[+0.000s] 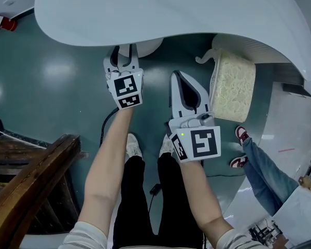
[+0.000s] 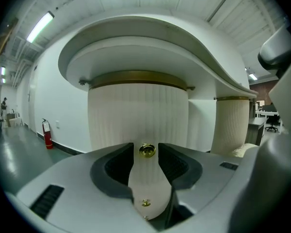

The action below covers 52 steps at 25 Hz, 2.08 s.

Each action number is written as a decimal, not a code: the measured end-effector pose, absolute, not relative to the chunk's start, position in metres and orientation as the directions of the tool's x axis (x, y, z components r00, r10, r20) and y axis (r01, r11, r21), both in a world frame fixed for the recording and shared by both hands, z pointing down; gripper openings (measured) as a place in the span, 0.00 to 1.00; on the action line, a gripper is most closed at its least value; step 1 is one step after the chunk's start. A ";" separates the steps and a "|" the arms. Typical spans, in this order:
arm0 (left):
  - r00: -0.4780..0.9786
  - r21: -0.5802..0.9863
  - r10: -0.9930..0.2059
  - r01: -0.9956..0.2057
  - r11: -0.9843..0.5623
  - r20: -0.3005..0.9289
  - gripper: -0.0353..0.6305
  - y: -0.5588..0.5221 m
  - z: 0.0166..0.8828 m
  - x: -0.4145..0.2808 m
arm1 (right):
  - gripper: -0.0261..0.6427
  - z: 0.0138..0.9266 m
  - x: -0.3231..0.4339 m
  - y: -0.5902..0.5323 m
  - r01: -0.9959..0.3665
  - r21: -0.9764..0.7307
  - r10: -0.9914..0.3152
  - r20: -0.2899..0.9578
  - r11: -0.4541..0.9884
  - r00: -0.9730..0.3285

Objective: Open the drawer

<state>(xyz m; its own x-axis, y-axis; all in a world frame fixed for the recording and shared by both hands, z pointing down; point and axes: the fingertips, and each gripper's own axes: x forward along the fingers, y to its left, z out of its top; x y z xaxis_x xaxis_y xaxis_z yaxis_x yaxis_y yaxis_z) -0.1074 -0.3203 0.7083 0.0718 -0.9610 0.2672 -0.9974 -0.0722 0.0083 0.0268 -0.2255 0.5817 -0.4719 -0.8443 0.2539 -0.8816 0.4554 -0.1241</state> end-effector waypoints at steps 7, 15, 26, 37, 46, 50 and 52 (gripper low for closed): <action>0.087 0.031 -0.960 -0.996 -0.082 0.267 0.26 -0.327 0.710 -0.111 | 0.06 0.581 0.027 -0.229 -0.886 -0.115 -0.849 0.255 0.449 -0.463; 0.107 -0.005 -0.955 -0.994 -0.113 0.276 0.20 -0.330 0.712 -0.105 | 0.06 0.584 0.024 -0.229 -0.886 -0.111 -0.845 0.268 0.450 -0.463; 0.092 0.041 -0.953 -0.996 -0.084 0.290 0.20 -0.327 0.711 -0.105 | 0.06 0.591 0.031 -0.224 -0.895 -0.120 -0.851 0.276 0.430 -0.446; 0.108 0.029 -0.952 -0.994 -0.104 0.288 0.20 -0.295 0.713 -0.102 | 0.06 0.591 0.038 -0.215 -0.897 -0.111 -0.851 0.284 0.428 -0.441; 0.121 0.017 -0.946 -0.992 -0.121 0.302 0.20 -0.271 0.715 -0.101 | 0.06 0.593 0.031 -0.201 -0.892 -0.122 -0.844 0.292 0.434 -0.451; 0.129 0.015 -0.942 -0.991 -0.131 0.310 0.20 -0.259 0.717 -0.099 | 0.06 0.597 0.026 -0.192 -0.890 -0.127 -0.836 0.306 0.438 -0.455; 0.130 0.017 -0.940 -0.991 -0.132 0.315 0.20 -0.253 0.717 -0.100 | 0.06 0.597 0.022 -0.187 -0.887 -0.126 -0.831 0.311 0.445 -0.461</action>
